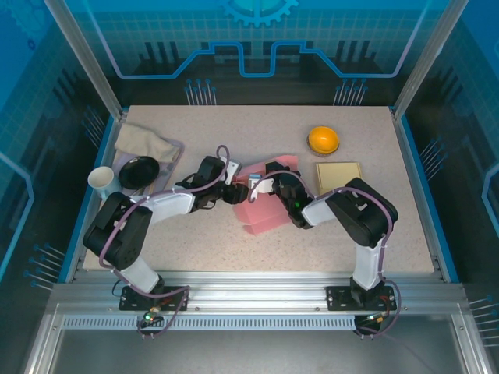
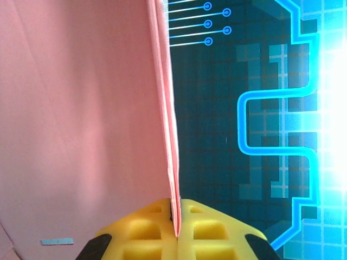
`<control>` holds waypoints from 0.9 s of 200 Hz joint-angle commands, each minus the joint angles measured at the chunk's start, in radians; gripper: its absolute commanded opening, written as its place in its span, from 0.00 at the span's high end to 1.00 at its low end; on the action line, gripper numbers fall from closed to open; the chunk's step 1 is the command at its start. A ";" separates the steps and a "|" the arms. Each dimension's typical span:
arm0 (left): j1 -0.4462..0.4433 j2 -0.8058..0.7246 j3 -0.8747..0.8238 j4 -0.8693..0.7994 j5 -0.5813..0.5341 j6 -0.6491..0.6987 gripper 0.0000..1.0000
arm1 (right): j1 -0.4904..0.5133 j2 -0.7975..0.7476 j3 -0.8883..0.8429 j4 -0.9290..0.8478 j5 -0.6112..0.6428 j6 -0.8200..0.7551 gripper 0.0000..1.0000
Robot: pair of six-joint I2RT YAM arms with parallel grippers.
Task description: Fold the paper box
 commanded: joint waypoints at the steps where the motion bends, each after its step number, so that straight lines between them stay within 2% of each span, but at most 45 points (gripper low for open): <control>1: -0.023 -0.005 -0.038 0.020 -0.005 -0.011 0.37 | 0.016 0.025 -0.019 0.069 0.027 0.011 1.00; 57: -0.026 -0.024 -0.064 0.043 0.018 -0.009 0.37 | 0.016 0.030 -0.019 0.048 0.022 0.025 1.00; 72: -0.026 -0.026 -0.055 0.029 -0.007 0.003 0.36 | 0.016 0.028 -0.020 0.051 0.020 0.027 1.00; 109: -0.025 0.016 0.005 -0.020 -0.031 0.028 0.42 | 0.016 0.015 -0.020 0.040 0.009 0.032 1.00; 163: -0.038 0.059 0.045 0.023 -0.055 -0.047 0.41 | 0.021 0.012 -0.021 0.037 0.008 0.037 1.00; 180: -0.065 0.085 0.059 0.027 -0.099 -0.064 0.40 | 0.022 0.012 -0.019 0.040 0.012 0.038 1.00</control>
